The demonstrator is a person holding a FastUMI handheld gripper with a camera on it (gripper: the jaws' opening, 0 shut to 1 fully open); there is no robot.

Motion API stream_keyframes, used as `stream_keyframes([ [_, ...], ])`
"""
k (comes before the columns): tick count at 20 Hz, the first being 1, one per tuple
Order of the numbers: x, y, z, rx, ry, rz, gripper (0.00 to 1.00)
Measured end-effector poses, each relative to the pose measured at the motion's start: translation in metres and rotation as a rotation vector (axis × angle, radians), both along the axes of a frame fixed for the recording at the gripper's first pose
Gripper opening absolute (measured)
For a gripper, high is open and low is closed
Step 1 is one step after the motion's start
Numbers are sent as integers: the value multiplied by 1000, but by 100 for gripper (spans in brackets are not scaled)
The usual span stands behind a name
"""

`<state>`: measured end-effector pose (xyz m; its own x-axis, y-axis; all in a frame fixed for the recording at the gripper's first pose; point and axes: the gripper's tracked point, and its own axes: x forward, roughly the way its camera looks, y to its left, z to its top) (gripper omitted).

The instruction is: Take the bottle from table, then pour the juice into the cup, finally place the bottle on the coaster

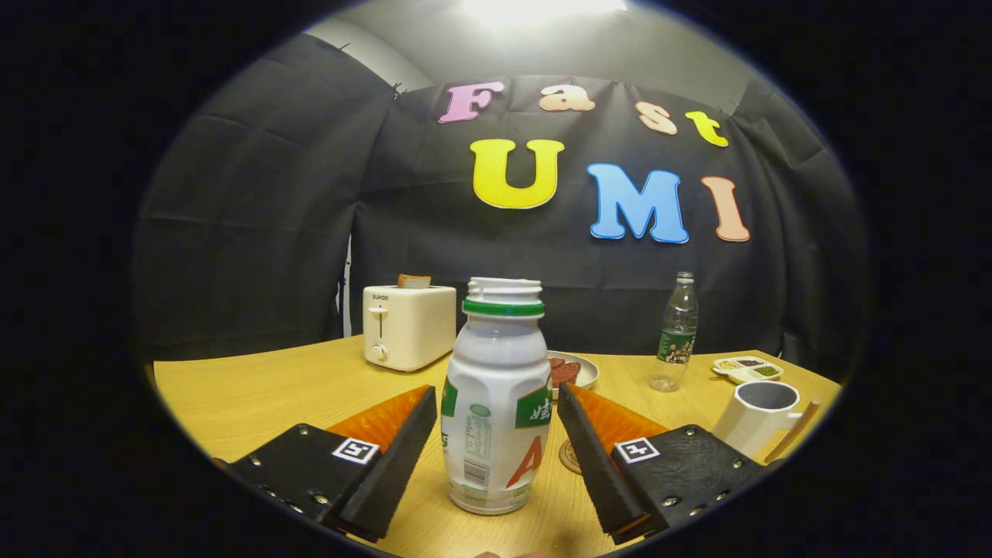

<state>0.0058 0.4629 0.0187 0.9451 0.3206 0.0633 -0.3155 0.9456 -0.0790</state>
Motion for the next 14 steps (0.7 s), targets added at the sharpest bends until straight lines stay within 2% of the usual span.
stream_keyframes([
  [1, 0, 4, 1, 5, -6, 19, 88],
  [2, -1, 5, 1, 9, -5, 26, 74],
  [4, -3, 4, 1, 21, 4, 25, 69],
  [9, -8, 0, 5, -14, 15, -5, 64],
  [14, -15, -8, 21, 51, 7, -27, 64],
])
